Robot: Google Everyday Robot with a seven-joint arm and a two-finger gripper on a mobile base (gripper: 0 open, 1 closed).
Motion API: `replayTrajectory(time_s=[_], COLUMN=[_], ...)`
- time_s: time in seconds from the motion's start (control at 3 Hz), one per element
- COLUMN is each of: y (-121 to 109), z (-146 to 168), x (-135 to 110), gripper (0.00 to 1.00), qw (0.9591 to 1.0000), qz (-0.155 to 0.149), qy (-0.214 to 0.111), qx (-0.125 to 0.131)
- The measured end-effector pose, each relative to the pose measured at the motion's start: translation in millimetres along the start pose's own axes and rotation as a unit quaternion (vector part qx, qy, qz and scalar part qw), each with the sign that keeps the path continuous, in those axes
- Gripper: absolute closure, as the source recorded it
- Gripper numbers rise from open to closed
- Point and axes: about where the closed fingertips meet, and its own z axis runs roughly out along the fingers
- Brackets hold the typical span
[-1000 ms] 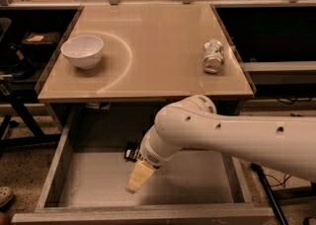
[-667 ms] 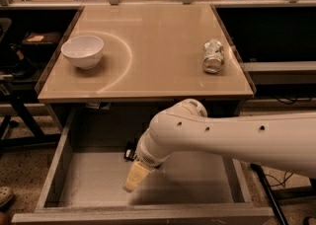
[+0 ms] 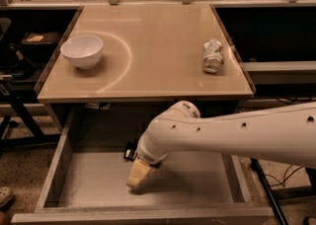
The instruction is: Pick rxbar chocolate from top drawer and place on counter
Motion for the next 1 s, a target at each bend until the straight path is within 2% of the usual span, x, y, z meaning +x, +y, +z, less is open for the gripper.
replayTrajectory(time_s=[0.33,0.67,1.0], y=[-5.8,-11.3,-12.6], z=[13.9,23.1,19.3], x=[13.5,26.6,26.3], gripper=[0.00,0.18,0.42], qw=[0.9999,0.9998,0.9998], qz=[-0.004,-0.001,-0.001], qy=[0.012,0.020,0.022], qx=[0.001,-0.003,-0.004])
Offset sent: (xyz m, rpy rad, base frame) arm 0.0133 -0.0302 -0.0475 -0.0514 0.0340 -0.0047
